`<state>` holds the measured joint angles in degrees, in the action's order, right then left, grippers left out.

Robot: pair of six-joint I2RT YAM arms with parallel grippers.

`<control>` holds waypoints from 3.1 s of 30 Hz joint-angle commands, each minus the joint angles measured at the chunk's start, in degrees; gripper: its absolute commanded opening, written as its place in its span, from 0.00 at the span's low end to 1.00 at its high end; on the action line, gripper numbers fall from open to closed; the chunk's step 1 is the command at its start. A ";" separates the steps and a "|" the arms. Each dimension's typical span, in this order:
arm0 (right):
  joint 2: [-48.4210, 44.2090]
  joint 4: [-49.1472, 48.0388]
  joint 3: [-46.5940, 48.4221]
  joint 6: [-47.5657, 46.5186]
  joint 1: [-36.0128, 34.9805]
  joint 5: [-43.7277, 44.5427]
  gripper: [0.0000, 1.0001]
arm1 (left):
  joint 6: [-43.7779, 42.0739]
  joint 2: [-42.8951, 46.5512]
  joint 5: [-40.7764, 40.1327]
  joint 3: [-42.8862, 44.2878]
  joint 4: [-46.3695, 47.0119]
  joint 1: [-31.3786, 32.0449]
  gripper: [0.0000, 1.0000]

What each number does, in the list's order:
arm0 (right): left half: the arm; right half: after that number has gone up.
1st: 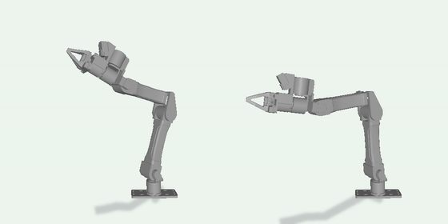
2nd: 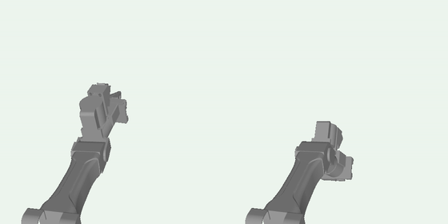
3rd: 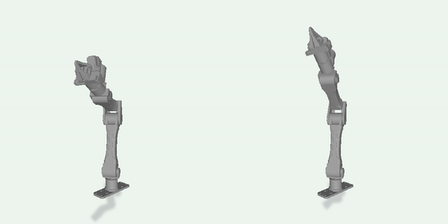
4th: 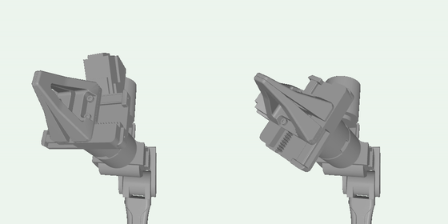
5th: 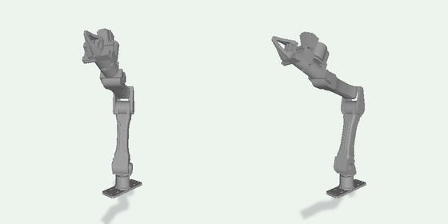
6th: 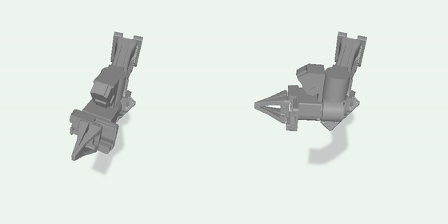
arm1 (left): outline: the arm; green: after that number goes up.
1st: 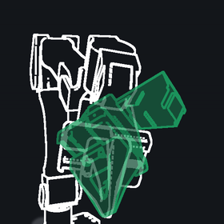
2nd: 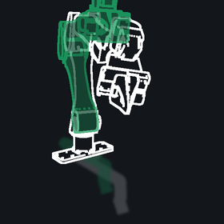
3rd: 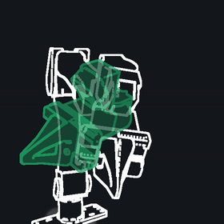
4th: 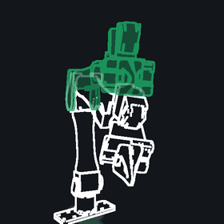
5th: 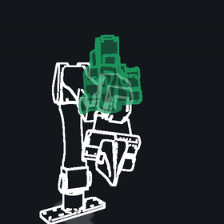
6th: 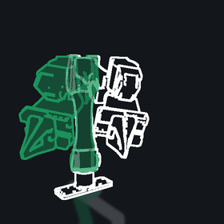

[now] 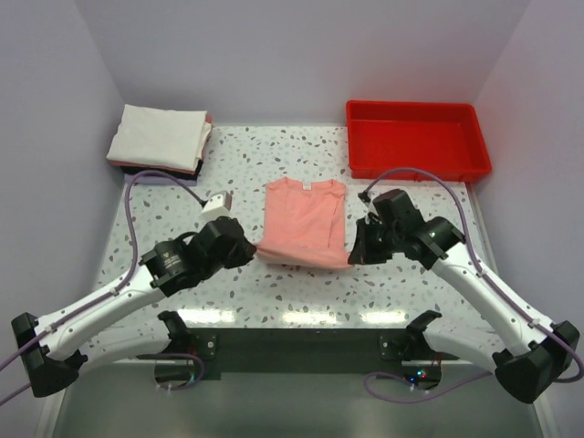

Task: Fold and stack the t-shirts
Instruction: Fold the tshirt

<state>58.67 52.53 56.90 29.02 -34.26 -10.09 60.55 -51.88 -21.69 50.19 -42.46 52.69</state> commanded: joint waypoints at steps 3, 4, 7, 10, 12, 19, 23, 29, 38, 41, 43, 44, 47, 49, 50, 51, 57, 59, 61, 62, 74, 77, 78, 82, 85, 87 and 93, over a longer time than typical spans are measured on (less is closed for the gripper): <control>3.19 3.01 5.67 -5.98 4.80 -5.02 0.00 | -6.31 -2.44 -9.60 6.05 -0.36 -1.26 0.00; 4.33 3.19 6.20 -6.34 5.25 -5.55 0.00 | -7.20 -2.87 -9.51 6.32 0.61 -1.88 0.00; 6.09 2.05 8.04 -7.13 6.66 -7.22 0.00 | -10.97 -3.93 -5.84 6.85 4.91 -6.27 0.00; 7.67 0.91 9.80 -7.66 7.28 -8.81 0.00 | -15.10 -5.59 -0.57 6.41 10.98 -11.46 0.00; 8.21 -0.14 10.95 -7.75 7.80 -8.37 0.00 | -16.86 -7.00 0.24 6.93 14.14 -13.13 0.00; 10.31 -5.42 13.22 -7.48 10.79 -10.65 0.00 | -19.60 -15.44 5.16 11.59 19.51 -17.52 0.00; 13.39 -6.48 15.16 -8.27 13.07 -12.41 0.00 | -20.83 -18.52 7.01 14.13 21.71 -19.98 0.00; 18.49 -9.38 17.97 -9.33 18.08 -15.22 0.00 | -21.88 -23.35 10.18 17.12 25.14 -23.32 0.00; 28.67 -15.00 20.44 -8.72 23.00 -20.41 0.00 | -23.55 -33.01 14.13 21.95 27.69 -27.02 0.00; 31.14 -16.06 21.75 -8.36 23.80 -21.20 0.00 | -24.08 -35.65 14.66 23.45 28.39 -27.90 0.00; 33.34 -17.46 22.46 -8.01 24.42 -21.20 0.00 | -24.61 -38.63 15.19 24.24 29.01 -28.16 0.00; 34.04 -17.99 22.98 -7.92 24.77 -21.20 0.00 | -24.69 -39.61 15.62 25.38 29.01 -28.69 0.00; 37.20 -19.83 24.39 -8.44 25.03 -19.02 0.00 | -24.70 -43.30 17.30 27.32 29.10 -29.39 0.00; 39.84 -20.45 25.97 -8.80 25.12 -18.57 0.00 | -24.70 -45.50 17.74 28.03 29.27 -29.66 0.00; 40.72 -20.54 26.59 -8.89 25.03 -18.39 0.00 | -24.78 -46.11 17.74 28.64 29.45 -29.83 0.00; 41.51 -20.89 27.03 -9.15 25.21 -18.30 0.00 | -24.78 -47.51 17.82 28.99 29.54 -29.92 0.00; 47.40 -22.82 30.28 -8.63 25.30 -15.84 0.00 | -25.40 -52.87 18.09 31.98 30.15 -30.89 0.00; 48.89 -23.88 30.55 -7.93 25.30 -15.32 0.00 | -25.57 -54.29 18.44 33.38 29.80 -31.24 0.00; 50.13 -24.41 31.68 -7.83 25.30 -14.53 0.00 | -25.40 -56.05 18.44 34.26 29.80 -31.59 0.00; 51.26 -24.41 32.12 -7.75 25.30 -14.09 0.00 | -25.49 -56.57 18.53 34.53 29.80 -31.68 0.00; 56.82 -23.44 38.19 -7.39 25.30 -13.73 0.29 | -25.93 -62.03 23.45 38.58 29.45 -33.53 0.38; 55.67 -23.44 38.02 -7.92 25.30 -15.66 0.43 | -25.84 -61.15 24.15 37.70 29.89 -33.53 0.57; 55.24 -23.44 37.84 -7.83 25.38 -16.80 0.48 | -25.75 -60.19 24.33 37.35 29.89 -33.53 0.61; 52.60 -24.05 35.22 -8.18 25.30 -20.57 0.90 | -25.23 -57.29 24.77 34.37 30.68 -33.44 0.90; 49.61 -25.37 32.41 -7.92 25.21 -22.43 0.99 | -24.70 -54.83 26.79 32.17 31.99 -33.35 1.00; 47.24 -25.99 30.99 -7.57 24.86 -22.70 0.99 | -23.91 -53.16 28.19 30.94 33.31 -33.26 1.00; 44.77 -28.18 26.77 -7.13 22.05 -21.30 0.99 | -23.29 -52.79 30.92 28.90 36.48 -31.07 1.00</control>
<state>105.56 27.53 84.93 21.47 -10.50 -30.57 36.84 -106.13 6.33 79.37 -10.85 20.32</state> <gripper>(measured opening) 0.986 0.997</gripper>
